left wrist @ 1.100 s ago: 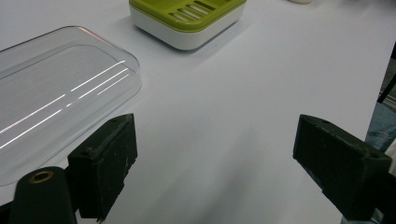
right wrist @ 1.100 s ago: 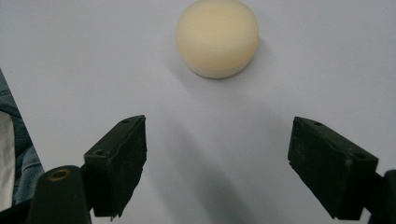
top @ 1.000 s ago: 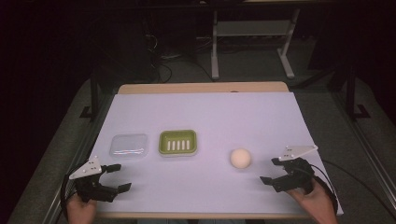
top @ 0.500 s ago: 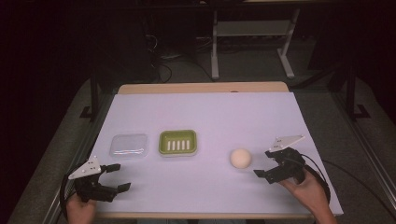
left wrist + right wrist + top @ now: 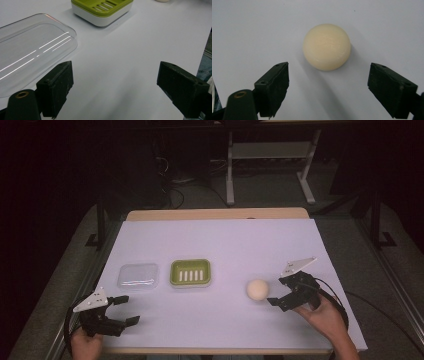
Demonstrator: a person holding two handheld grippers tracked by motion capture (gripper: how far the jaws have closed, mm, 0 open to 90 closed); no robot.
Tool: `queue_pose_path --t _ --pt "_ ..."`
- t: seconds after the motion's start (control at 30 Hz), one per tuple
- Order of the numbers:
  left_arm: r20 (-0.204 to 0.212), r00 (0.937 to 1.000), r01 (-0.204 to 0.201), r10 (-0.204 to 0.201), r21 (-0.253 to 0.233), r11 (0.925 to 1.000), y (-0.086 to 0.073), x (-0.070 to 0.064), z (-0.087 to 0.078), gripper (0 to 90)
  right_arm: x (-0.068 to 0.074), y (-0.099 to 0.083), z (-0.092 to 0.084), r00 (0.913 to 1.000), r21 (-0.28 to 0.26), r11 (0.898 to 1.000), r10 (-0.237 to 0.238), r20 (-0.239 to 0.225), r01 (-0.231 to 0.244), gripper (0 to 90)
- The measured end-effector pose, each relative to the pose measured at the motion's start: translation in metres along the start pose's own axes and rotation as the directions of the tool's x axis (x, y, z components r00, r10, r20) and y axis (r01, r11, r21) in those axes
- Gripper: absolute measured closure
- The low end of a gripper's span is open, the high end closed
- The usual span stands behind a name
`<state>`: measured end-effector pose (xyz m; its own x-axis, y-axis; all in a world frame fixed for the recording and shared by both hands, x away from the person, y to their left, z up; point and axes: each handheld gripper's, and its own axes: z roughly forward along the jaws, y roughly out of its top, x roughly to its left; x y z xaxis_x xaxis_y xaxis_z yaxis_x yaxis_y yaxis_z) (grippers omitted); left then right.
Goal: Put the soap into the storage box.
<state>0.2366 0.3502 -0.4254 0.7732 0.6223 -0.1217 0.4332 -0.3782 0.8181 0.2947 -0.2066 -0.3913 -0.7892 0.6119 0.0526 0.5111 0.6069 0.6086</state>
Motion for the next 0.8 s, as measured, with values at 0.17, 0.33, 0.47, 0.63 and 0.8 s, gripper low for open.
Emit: queue_pose_path --t 0.17,0.33,0.47,0.63,0.8 --pt "0.001 1.0000 0.000 0.000 0.000 1.0000 0.000 0.000 0.000 12.9 -0.001 0.005 0.003 0.9999 0.009 1.000 -0.010 -0.003 0.010 16.8" --pt "0.000 1.0000 0.001 -0.001 -0.002 1.0000 0.000 0.000 0.000 12.9 0.000 0.011 0.007 0.9999 0.031 0.999 -0.016 -0.004 0.016 16.7" --pt "0.000 1.0000 0.000 0.000 -0.001 1.0000 0.000 0.000 0.000 12.9 0.000 0.014 0.007 0.9997 0.040 0.999 -0.023 -0.007 0.023 16.7" --pt "0.000 1.0000 0.000 0.000 0.000 1.0000 0.000 0.000 0.000 12.9 0.000 0.018 0.009 0.9993 0.046 0.998 -0.035 -0.012 0.036 16.5" --pt "0.000 1.0000 0.000 0.000 -0.007 1.0000 0.000 0.000 0.000 12.9 0.000 0.023 0.012 0.9991 0.065 0.997 -0.039 -0.017 0.040 16.2"
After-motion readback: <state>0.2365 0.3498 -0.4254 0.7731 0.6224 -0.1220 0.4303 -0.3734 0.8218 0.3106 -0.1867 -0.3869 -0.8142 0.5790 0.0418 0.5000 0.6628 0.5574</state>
